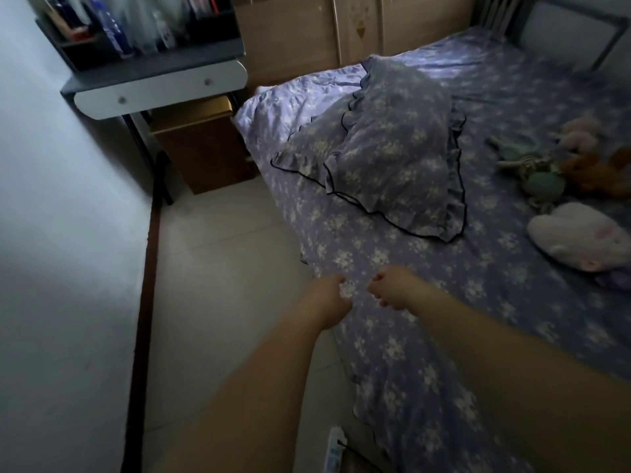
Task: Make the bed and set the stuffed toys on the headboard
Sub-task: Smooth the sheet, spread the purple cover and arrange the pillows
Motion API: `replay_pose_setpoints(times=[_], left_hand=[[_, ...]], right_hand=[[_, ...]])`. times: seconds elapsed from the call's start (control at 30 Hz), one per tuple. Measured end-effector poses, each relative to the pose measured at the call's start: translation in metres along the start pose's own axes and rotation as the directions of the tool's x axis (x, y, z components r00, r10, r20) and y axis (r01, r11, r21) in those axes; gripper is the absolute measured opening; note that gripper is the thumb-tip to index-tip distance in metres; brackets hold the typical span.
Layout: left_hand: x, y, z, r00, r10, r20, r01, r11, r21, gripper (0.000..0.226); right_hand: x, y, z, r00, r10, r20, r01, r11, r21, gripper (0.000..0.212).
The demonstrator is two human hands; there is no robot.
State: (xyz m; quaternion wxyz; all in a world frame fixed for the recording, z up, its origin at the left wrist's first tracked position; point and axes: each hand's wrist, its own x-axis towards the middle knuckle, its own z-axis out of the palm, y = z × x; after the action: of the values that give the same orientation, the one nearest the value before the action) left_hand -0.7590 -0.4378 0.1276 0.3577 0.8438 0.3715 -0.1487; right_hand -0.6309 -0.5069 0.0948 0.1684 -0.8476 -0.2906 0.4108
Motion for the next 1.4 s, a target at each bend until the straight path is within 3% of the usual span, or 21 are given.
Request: replay_pose_setpoints(times=[0.17,0.33,0.5,0.63,0.8,1.13,1.27,1.4], left_hand=[[0.054,-0.004,-0.033,1.000,0.012,0.021,-0.012,0.999,0.040,0.048],[0.121,-0.016,-0.069,0.994,0.061,0.089,-0.068,0.995,0.077,0.055],[0.190,-0.032,-0.123,0.983,0.130,0.131,-0.140,0.988,0.065,0.053],[0.250,-0.060,-0.186,0.969,0.126,0.211,-0.139,0.989,0.050,0.054],[0.318,-0.079,-0.247,0.972,0.102,0.210,-0.121,0.989,0.082,0.054],[0.428,-0.053,-0.302,0.934,0.178,0.309,-0.223,0.968,0.116,0.048],[0.473,-0.036,-0.335,0.939,0.168,0.300,-0.218,0.966,0.140,0.050],[0.528,-0.025,-0.373,0.953,0.160,0.259,-0.203,0.967,0.152,0.051]], right_hand=[[0.039,-0.023,-0.025,0.999,0.023,-0.047,-0.019,0.996,0.083,0.007],[0.092,-0.049,-0.041,0.992,0.111,-0.068,-0.101,0.986,0.129,0.019],[0.154,-0.088,-0.062,0.975,0.167,-0.144,-0.142,0.975,0.170,0.013],[0.212,-0.138,-0.075,0.954,0.258,-0.152,-0.222,0.951,0.216,0.024],[0.267,-0.186,-0.086,0.953,0.284,-0.106,-0.258,0.943,0.209,0.033],[0.362,-0.198,-0.153,0.907,0.369,-0.204,-0.297,0.902,0.313,0.029],[0.404,-0.205,-0.195,0.899,0.405,-0.166,-0.350,0.893,0.284,0.030],[0.458,-0.222,-0.236,0.885,0.399,-0.239,-0.351,0.910,0.218,0.032]])
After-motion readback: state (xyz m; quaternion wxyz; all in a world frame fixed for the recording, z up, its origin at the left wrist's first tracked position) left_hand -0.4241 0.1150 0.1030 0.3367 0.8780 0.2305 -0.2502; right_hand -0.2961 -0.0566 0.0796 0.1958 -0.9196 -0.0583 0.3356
